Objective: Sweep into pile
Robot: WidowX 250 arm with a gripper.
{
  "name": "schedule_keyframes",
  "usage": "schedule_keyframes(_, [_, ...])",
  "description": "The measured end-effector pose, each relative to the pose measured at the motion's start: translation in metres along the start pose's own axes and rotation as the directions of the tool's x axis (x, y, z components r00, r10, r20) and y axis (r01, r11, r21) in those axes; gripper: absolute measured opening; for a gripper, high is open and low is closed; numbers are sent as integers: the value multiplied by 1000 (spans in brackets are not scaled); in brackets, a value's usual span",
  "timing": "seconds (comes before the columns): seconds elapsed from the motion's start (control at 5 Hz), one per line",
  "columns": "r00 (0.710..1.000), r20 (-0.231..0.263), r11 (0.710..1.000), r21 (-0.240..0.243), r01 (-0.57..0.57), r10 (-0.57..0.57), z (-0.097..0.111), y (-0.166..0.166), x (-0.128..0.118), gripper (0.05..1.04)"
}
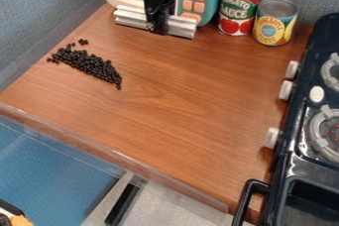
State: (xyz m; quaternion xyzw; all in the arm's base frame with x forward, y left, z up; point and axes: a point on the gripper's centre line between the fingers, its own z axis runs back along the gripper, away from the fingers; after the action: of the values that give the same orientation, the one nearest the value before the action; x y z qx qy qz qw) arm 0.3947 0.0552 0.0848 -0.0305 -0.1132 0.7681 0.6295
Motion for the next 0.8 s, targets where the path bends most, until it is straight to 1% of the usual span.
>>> schedule_keyframes(0.2, [992, 4, 992, -9, -129, 129, -1, -9, 21, 384])
schedule_keyframes(0.4, [978, 7, 978, 2, -207, 207, -10, -12, 34, 384])
schedule_keyframes(0.8, [949, 18, 949, -14, -316, 316, -11, -15, 68, 384])
